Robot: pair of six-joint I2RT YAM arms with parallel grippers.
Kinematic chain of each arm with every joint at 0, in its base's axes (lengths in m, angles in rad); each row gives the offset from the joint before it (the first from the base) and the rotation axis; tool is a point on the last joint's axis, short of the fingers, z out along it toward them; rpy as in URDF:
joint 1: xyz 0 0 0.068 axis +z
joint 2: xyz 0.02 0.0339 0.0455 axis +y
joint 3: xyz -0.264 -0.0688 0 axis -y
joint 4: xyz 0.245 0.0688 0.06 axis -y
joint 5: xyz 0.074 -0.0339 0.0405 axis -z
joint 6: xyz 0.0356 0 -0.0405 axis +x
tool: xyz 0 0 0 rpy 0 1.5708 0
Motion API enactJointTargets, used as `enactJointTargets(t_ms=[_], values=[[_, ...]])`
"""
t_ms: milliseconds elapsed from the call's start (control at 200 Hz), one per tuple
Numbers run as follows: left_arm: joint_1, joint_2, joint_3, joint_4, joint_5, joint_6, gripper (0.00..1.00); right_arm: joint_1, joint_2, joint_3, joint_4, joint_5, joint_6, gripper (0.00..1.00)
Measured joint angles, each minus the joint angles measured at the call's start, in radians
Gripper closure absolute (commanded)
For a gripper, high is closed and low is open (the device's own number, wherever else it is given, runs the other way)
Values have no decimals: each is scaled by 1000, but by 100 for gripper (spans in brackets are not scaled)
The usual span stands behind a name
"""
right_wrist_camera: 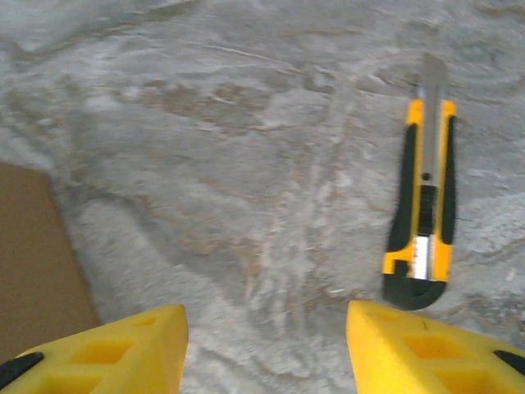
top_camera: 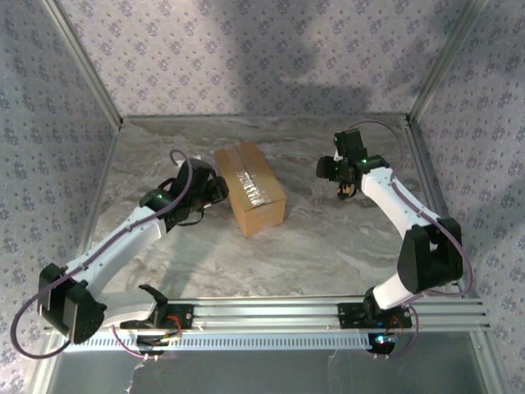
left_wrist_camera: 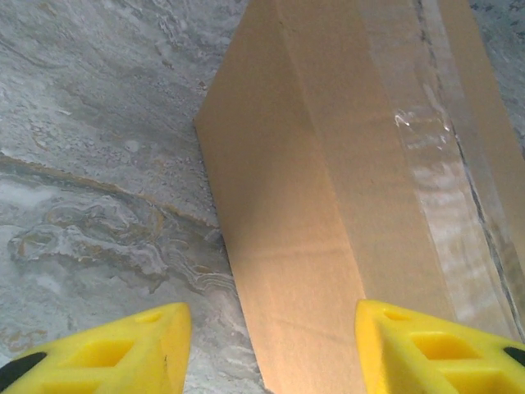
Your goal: Unpack the express box
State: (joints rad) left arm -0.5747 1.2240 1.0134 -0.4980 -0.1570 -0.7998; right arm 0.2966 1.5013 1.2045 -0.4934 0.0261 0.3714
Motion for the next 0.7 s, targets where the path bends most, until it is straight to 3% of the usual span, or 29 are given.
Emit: enactJointTargets(t_ms=[130,270,700], values=[[71,86,51,3,77,15,41,60,-74,0,-1,-13,6,39],[87,134,75,4,120,35,34,110,-101,24,-5,-43,5,37],[124,149,81,70,217,40,30,300,64,187,-21,-90,-23,32]])
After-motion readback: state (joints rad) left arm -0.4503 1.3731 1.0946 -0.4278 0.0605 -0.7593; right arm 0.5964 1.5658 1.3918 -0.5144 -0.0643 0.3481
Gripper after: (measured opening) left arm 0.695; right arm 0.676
